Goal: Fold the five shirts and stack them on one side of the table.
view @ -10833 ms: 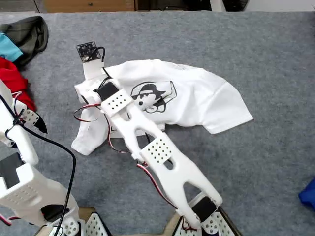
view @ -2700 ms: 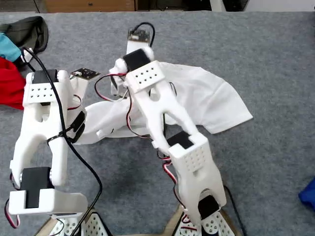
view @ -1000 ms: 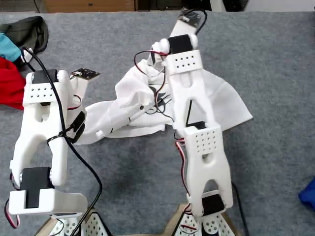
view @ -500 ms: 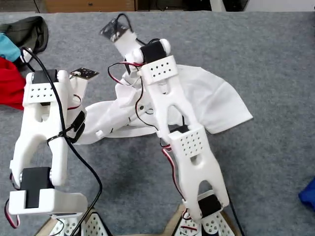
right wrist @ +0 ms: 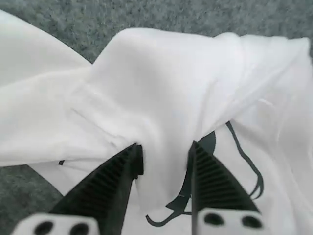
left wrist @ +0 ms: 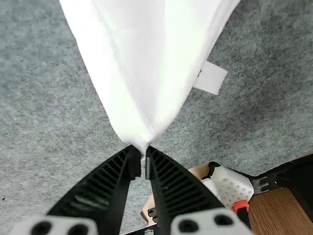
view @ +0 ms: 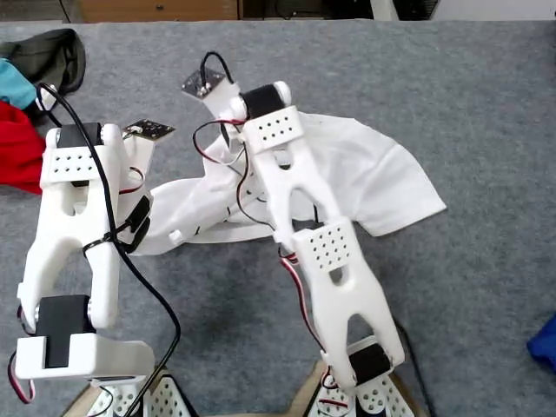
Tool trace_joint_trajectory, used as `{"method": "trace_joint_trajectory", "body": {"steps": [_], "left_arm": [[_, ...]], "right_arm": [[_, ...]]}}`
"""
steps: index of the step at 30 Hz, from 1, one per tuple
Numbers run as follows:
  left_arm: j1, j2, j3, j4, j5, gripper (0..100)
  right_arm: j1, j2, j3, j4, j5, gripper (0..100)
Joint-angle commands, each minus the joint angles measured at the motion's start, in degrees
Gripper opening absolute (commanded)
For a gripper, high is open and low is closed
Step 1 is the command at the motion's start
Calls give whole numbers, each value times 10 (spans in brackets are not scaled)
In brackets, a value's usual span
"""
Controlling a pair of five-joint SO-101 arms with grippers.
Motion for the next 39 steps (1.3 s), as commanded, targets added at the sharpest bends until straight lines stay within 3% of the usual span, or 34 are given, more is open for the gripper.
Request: {"method": "trace_joint_trajectory", "body": {"steps": [1, 4, 13, 20, 26, 30, 35, 39], "left_arm": [[-7, -24, 1, 3, 4, 19], [-7, -24, 1, 2, 4, 19], [-1, -24, -1, -62, 21, 19], [89, -24, -1, -115, 55, 19], [195, -24, -1, -169, 108, 19], [230, -24, 0, -230, 170, 19], [253, -23, 14, -307, 244, 19], [274, -23, 47, -350, 273, 19]], "right_arm": [[15, 7, -32, 3, -6, 6], [42, 10, -46, -6, -26, 5], [159, 11, -118, -13, -208, 5], [242, 9, -115, 13, -333, 6], [272, 8, -114, 14, -336, 9], [287, 8, -114, 14, -336, 19], [330, 8, -114, 14, -337, 182], [372, 8, -115, 14, -336, 217]]}}
